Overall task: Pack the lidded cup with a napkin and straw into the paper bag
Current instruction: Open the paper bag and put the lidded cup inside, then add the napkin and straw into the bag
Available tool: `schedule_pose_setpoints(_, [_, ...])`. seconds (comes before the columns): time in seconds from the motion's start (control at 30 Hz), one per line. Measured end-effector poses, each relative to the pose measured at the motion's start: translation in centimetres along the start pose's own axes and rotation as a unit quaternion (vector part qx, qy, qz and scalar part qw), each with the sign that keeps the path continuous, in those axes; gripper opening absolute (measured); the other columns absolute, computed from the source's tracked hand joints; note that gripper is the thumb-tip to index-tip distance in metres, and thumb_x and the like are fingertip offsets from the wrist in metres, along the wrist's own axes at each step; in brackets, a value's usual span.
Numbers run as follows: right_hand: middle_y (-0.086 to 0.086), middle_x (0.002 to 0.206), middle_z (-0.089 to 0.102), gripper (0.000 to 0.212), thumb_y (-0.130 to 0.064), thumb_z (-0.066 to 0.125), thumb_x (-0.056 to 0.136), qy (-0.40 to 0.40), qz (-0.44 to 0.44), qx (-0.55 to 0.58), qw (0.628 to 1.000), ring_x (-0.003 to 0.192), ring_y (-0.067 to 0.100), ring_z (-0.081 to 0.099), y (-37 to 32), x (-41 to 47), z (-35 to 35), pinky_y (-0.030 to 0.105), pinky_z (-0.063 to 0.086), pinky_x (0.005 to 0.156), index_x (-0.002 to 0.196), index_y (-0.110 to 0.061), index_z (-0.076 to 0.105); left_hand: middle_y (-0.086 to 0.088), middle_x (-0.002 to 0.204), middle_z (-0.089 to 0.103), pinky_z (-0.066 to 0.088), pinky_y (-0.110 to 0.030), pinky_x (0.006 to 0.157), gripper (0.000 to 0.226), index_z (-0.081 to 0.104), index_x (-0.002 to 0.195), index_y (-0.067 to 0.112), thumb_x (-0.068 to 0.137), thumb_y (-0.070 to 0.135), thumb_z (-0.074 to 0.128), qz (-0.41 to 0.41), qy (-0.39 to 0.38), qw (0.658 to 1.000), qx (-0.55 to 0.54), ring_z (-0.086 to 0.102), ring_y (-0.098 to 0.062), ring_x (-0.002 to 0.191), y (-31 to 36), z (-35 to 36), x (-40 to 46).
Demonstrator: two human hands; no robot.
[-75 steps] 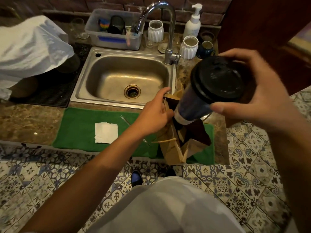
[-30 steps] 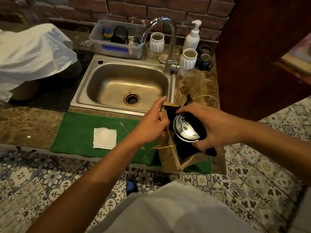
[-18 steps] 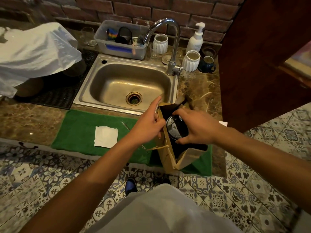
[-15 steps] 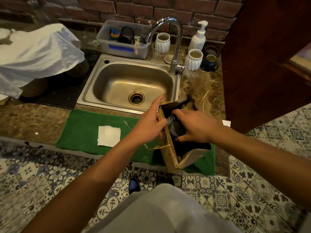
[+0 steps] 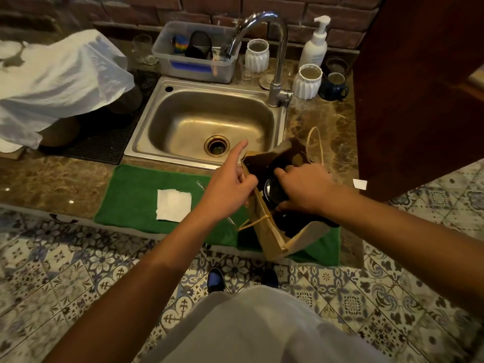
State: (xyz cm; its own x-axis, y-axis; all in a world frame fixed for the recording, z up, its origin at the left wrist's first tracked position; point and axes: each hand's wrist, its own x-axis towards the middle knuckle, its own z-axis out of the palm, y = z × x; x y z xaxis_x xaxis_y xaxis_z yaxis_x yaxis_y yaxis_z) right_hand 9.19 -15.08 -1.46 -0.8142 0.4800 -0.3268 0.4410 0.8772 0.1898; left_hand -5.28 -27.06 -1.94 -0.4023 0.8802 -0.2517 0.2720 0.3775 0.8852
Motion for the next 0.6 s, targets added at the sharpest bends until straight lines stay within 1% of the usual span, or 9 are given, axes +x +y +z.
schedule_pose_setpoints(0.1, [0.003,0.104,0.072,0.059,-0.062,0.055,0.091,0.067,0.022,0.028,0.997,0.087,0.028,0.071,-0.2,-1.6,-2.4,0.032,0.044,0.058,0.132,-0.02,0.052,-0.002,0.064,0.058,0.049,-0.035,0.055,0.071,0.032,0.155,0.037,0.095,0.011,0.06,0.002,0.013,1.0,-0.02,0.056,-0.013,0.054,-0.8,0.4,0.0])
schedule_pose_setpoints(0.2, [0.001,0.096,0.074,0.053,-0.064,0.049,0.093,0.142,0.063,0.088,0.984,0.082,0.027,0.072,-0.2,-3.6,-5.2,0.03,0.045,0.058,0.127,-0.024,0.058,0.002,0.061,0.058,0.049,-0.03,0.057,0.067,0.034,0.155,0.034,0.097,0.014,0.062,0.005,0.012,0.997,-0.073,0.058,-0.012,0.054,-1.6,0.7,-0.1])
schedule_pose_setpoints(0.3, [-0.005,0.101,0.077,0.052,-0.064,0.048,0.094,0.199,0.091,0.2,0.955,0.085,0.021,0.073,-1.2,-4.8,-7.7,0.031,0.054,0.066,0.129,-0.028,0.06,0.005,0.058,0.058,0.05,-0.028,0.056,0.059,0.035,0.154,0.033,0.102,0.027,0.06,-0.011,0.018,0.992,-0.122,0.059,-0.012,0.054,-1.8,0.6,-0.6])
schedule_pose_setpoints(0.37, [-0.01,0.099,0.077,0.044,-0.058,0.055,0.094,0.228,0.096,0.285,0.926,0.085,0.014,0.073,-2.6,-5.4,-9.1,0.029,0.055,0.07,0.127,-0.029,0.064,0.004,0.057,0.058,0.049,-0.029,0.054,0.049,0.041,0.151,0.033,0.104,0.032,0.055,-0.038,0.034,0.984,-0.171,0.058,-0.013,0.054,-2.2,0.0,-0.9])
schedule_pose_setpoints(0.43, [-0.013,0.095,0.076,0.037,-0.053,0.062,0.092,0.246,0.092,0.354,0.898,0.081,0.009,0.072,-4.6,-5.8,-10.1,0.033,0.059,0.073,0.122,-0.031,0.067,-0.001,0.057,0.056,0.046,-0.028,0.048,0.039,0.05,0.145,0.028,0.106,0.029,0.05,-0.044,0.059,0.973,-0.22,0.055,-0.012,0.05,-3.0,-1.1,-1.3])
schedule_pose_setpoints(0.5, [-0.014,0.093,0.076,0.031,-0.05,0.064,0.09,0.248,0.088,0.406,0.875,0.079,0.006,0.071,-7.0,-5.7,-10.4,0.037,0.061,0.072,0.117,-0.033,0.068,0.0,0.059,0.057,0.046,-0.024,0.046,0.03,0.06,0.135,0.024,0.107,0.024,0.048,-0.037,0.098,0.97,-0.221,0.055,-0.009,0.048,-4.4,-2.6,-1.6])
schedule_pose_setpoints(0.53, [-0.014,0.092,0.076,0.029,-0.048,0.064,0.091,0.239,0.084,0.422,0.871,0.079,0.005,0.071,-8.4,-5.3,-10.2,0.037,0.061,0.072,0.115,-0.033,0.068,0.002,0.063,0.062,0.049,-0.022,0.049,0.028,0.063,0.131,0.023,0.107,0.023,0.049,-0.042,0.12,0.969,-0.214,0.06,-0.008,0.052,-5.4,-3.6,-1.9])
schedule_pose_setpoints(0.6, [-0.012,0.096,0.076,0.026,-0.046,0.063,0.093,0.197,0.075,0.438,0.874,0.08,0.007,0.07,-11.3,-4.1,-9.4,0.038,0.06,0.073,0.115,-0.032,0.068,0.005,0.081,0.072,0.056,-0.023,0.062,0.026,0.066,0.128,0.024,0.105,0.024,0.053,-0.062,0.156,0.968,-0.185,0.067,-0.004,0.066,-8.0,-5.5,-2.1])
